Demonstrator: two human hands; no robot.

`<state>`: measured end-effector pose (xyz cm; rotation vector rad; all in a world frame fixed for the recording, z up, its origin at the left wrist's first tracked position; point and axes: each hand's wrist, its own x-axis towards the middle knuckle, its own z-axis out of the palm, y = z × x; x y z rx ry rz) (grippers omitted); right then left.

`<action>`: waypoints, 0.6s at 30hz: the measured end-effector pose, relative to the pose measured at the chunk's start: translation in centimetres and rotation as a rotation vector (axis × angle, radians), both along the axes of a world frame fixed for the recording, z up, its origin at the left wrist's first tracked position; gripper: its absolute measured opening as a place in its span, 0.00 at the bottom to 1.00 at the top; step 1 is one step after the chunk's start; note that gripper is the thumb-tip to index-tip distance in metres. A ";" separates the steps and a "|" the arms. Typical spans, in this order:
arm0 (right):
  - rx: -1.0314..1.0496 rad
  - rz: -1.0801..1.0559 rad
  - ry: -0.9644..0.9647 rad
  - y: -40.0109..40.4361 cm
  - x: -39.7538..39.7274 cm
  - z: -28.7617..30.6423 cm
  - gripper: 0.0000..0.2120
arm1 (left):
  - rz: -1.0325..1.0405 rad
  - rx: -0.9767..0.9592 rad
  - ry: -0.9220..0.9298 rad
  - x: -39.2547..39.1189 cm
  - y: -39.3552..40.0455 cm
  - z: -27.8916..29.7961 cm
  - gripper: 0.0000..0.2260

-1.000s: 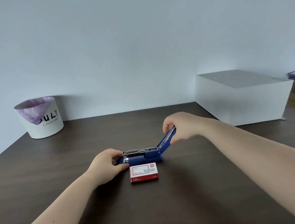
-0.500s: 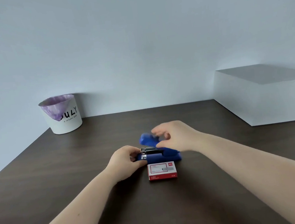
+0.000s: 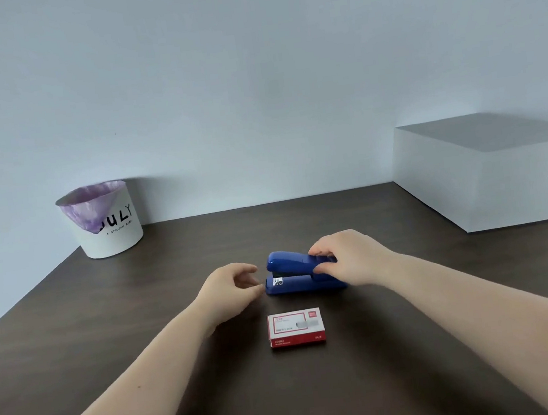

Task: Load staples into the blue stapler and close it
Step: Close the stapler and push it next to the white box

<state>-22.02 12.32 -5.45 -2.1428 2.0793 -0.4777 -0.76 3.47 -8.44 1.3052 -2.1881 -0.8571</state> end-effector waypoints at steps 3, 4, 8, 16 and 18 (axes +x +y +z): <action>0.003 -0.029 -0.020 -0.8 -2.0 0.1 0.13 | 0.111 -0.128 -0.077 -2.2 -2.1 0.0 0.08; -0.009 -0.041 -0.024 -1.2 -2.6 0.1 0.13 | 0.134 -0.164 -0.107 -3.1 -2.6 0.0 0.07; -0.099 -0.199 -0.070 -3.0 -6.0 -1.0 0.10 | 0.118 -0.196 -0.179 -7.6 -4.5 -0.6 0.12; -0.205 -0.584 0.094 -6.4 -15.4 -1.9 0.08 | 0.016 -0.254 -0.198 -16.8 -9.0 -0.9 0.11; -0.192 -0.660 0.143 -7.4 -17.3 -2.0 0.08 | -0.026 -0.261 -0.192 -19.0 -10.1 -0.9 0.11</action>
